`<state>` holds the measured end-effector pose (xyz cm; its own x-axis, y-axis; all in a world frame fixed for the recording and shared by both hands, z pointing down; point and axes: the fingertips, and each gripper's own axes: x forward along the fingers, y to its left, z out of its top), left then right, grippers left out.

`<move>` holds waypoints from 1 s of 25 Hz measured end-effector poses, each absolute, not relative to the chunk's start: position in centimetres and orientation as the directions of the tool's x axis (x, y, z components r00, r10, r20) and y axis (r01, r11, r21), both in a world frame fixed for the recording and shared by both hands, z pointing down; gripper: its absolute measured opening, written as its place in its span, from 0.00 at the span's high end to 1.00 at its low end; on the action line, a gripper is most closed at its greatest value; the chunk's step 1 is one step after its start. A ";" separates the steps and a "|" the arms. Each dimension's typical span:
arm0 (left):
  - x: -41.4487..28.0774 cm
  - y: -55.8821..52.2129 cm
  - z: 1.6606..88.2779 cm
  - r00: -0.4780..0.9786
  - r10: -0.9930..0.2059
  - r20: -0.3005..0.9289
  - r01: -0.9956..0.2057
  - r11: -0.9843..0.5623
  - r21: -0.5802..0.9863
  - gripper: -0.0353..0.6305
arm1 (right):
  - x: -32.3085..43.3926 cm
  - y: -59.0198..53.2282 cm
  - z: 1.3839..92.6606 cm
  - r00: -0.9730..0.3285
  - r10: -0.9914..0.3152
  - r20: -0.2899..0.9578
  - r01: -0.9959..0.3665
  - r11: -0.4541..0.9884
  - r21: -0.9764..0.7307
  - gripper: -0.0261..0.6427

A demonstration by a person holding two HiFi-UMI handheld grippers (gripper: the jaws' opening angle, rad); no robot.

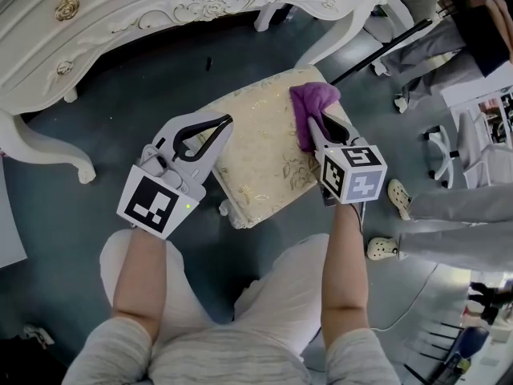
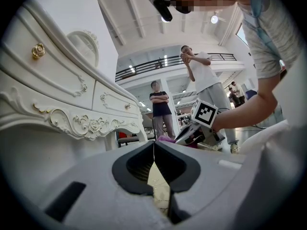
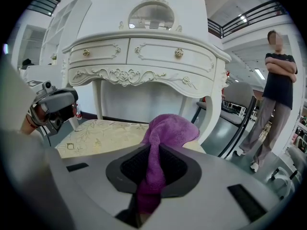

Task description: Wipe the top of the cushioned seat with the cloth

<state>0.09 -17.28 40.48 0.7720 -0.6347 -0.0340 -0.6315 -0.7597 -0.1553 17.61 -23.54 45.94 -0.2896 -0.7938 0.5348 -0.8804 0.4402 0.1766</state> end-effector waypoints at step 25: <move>-0.3 -17.4 40.3 0.770 -0.637 -0.044 -0.635 -0.758 -0.148 0.93 | 9.9 -19.4 46.2 -0.428 -0.707 0.563 -0.783 0.601 0.159 0.88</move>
